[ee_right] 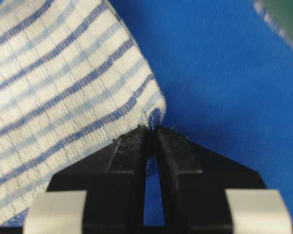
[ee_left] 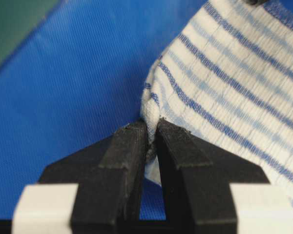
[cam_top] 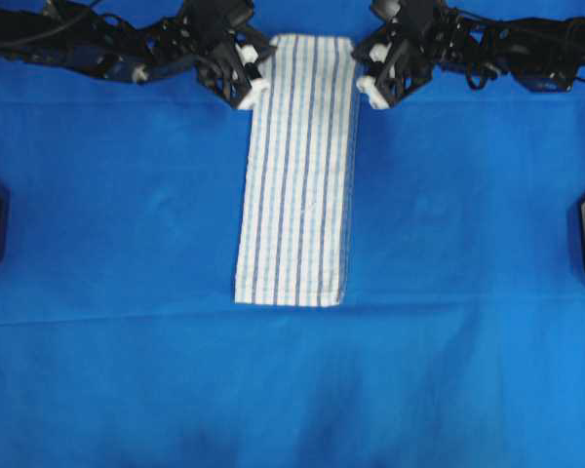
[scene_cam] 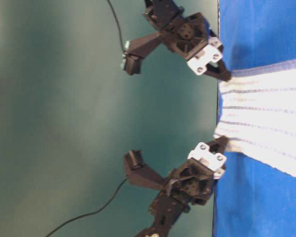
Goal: Fold the blue towel.
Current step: 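Grasp the strip's far end corners with both grippers, then fold the far end over toward the near end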
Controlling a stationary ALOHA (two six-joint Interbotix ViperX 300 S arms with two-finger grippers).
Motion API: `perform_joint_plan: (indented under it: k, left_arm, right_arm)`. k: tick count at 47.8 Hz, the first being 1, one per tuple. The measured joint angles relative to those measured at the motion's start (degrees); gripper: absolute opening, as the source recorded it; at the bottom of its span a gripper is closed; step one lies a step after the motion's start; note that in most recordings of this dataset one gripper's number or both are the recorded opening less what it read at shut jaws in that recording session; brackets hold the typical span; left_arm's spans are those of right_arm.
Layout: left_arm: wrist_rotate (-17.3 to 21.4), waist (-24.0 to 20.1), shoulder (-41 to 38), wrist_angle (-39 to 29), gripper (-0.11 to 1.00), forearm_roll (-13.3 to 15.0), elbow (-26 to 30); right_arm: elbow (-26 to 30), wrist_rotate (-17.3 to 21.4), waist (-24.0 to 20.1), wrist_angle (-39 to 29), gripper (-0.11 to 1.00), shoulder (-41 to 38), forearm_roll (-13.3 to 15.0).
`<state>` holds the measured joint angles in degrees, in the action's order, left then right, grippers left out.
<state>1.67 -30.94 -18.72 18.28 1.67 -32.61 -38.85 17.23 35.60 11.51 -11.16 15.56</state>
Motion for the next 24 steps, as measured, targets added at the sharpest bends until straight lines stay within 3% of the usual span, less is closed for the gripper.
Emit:
perform_joint_plan:
  k: [24]
  left_arm:
    - [0.35,1.32,5.19,-0.26,0.05,0.00,-4.66]
  right_arm:
    - [-0.70,0.00,-1.85,0.18,0.07,2.46,0.00]
